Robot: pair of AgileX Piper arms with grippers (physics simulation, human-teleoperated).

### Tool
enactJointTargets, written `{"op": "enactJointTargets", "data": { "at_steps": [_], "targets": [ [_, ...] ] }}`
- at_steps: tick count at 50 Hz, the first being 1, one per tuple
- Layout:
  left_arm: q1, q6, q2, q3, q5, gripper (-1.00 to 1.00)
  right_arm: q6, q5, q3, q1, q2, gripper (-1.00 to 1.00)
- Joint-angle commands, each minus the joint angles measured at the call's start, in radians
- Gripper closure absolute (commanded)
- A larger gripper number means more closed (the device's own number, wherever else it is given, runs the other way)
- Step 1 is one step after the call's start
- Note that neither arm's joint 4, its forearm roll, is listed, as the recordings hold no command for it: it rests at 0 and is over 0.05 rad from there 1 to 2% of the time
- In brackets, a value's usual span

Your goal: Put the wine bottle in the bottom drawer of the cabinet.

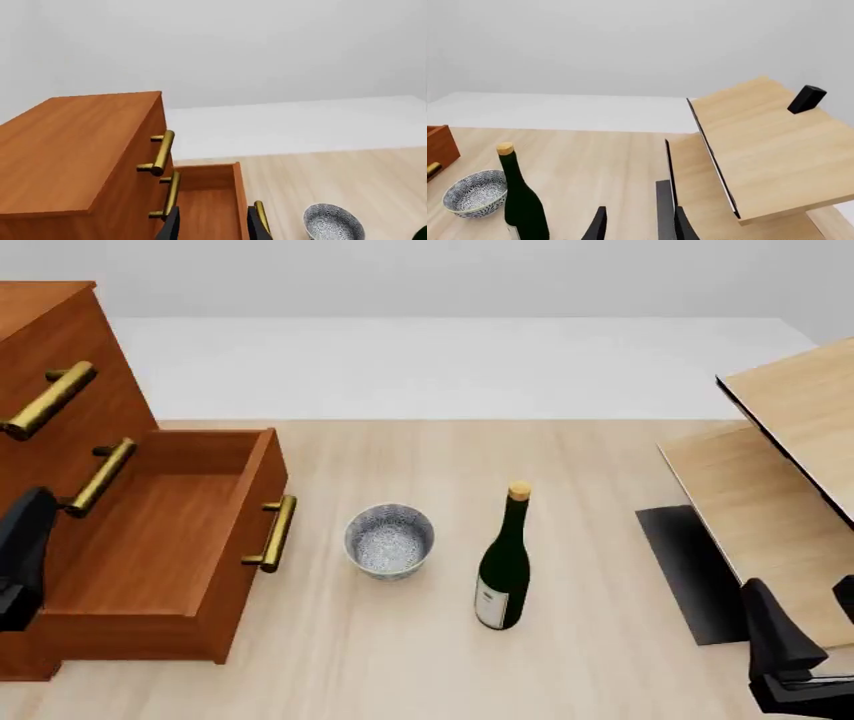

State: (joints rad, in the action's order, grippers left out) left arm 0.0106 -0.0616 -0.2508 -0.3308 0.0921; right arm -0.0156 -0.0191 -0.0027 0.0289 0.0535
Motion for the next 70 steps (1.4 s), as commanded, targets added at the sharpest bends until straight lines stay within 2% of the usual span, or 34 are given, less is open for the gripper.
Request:
{"op": "enactJointTargets", "data": {
  "at_steps": [1, 4, 8, 17, 18, 20, 22, 26, 28, 29, 31, 32, 33, 35, 38, 40, 44, 47, 48, 50, 51, 54, 70],
  "targets": [
    [0.011, 0.001, -0.172, -0.192, 0.049, -1.00, 0.013, 0.000, 0.001, -0.002, 0.003, -1.00],
    [0.032, 0.004, -0.219, -0.234, 0.078, -1.00, 0.008, -0.005, 0.001, 0.000, 0.009, -1.00],
    [0.041, -0.024, -0.293, -0.285, 0.120, -1.00, 0.024, -0.003, 0.002, -0.005, 0.007, -1.00],
    [0.102, 0.036, -0.422, -0.415, 0.261, -1.00, 0.022, -0.001, 0.002, -0.003, 0.005, -1.00],
    [0.105, 0.063, -0.443, -0.431, 0.283, -1.00, 0.022, 0.000, 0.002, -0.003, 0.005, -1.00],
    [0.126, 0.037, -0.465, -0.452, 0.311, -1.00, 0.022, 0.000, 0.002, -0.003, 0.005, -1.00],
    [0.132, 0.081, -0.494, -0.480, 0.345, -1.00, 0.020, 0.003, 0.002, -0.002, 0.003, -1.00],
    [0.164, 0.086, -0.546, -0.539, 0.408, -1.00, 0.019, 0.006, 0.001, -0.001, 0.000, -1.00],
    [0.178, 0.139, -0.570, -0.565, 0.434, -1.00, 0.018, 0.008, 0.001, -0.001, -0.002, -1.00],
    [0.172, 0.143, -0.590, -0.581, 0.452, -1.00, 0.017, 0.005, 0.002, -0.001, 0.001, -1.00],
    [0.189, 0.083, -0.598, -0.602, 0.465, -1.00, 0.016, 0.005, 0.002, -0.001, 0.002, -1.00],
    [0.182, 0.088, -0.619, -0.610, 0.482, -1.00, 0.016, 0.005, 0.002, -0.001, 0.003, -1.00],
    [0.191, 0.102, -0.637, -0.611, 0.494, -1.00, 0.015, 0.003, 0.002, 0.000, 0.006, -1.00],
    [0.196, 0.069, -0.658, -0.614, 0.503, -1.00, 0.019, -0.004, 0.002, 0.001, 0.014, -1.00],
    [0.205, 0.058, -0.682, -0.610, 0.516, -1.00, 0.020, -0.003, 0.002, 0.002, 0.015, -1.00],
    [0.205, 0.112, -0.703, -0.608, 0.531, -1.00, 0.019, 0.005, 0.002, 0.002, 0.007, -1.00],
    [0.212, 0.100, -0.728, -0.592, 0.543, -1.00, 0.023, 0.004, 0.002, 0.000, 0.010, -1.00],
    [0.216, 0.117, -0.735, -0.560, 0.543, -1.00, 0.019, 0.010, 0.002, 0.002, 0.005, -1.00],
    [0.218, 0.101, -0.734, -0.552, 0.539, -1.00, 0.020, 0.012, 0.002, 0.001, 0.003, -1.00],
    [0.231, 0.156, -0.738, -0.540, 0.537, -1.00, 0.022, 0.008, 0.002, 0.001, 0.007, -1.00],
    [0.229, 0.137, -0.745, -0.531, 0.536, -1.00, 0.021, 0.006, 0.002, 0.001, 0.009, -1.00],
    [0.240, 0.163, -0.747, -0.519, 0.526, -1.00, 0.022, 0.003, 0.002, 0.001, 0.013, -1.00],
    [0.233, 0.144, -0.753, -0.401, 0.439, -1.00, 0.019, 0.009, 0.002, 0.004, 0.010, -1.00]
  ]
}}
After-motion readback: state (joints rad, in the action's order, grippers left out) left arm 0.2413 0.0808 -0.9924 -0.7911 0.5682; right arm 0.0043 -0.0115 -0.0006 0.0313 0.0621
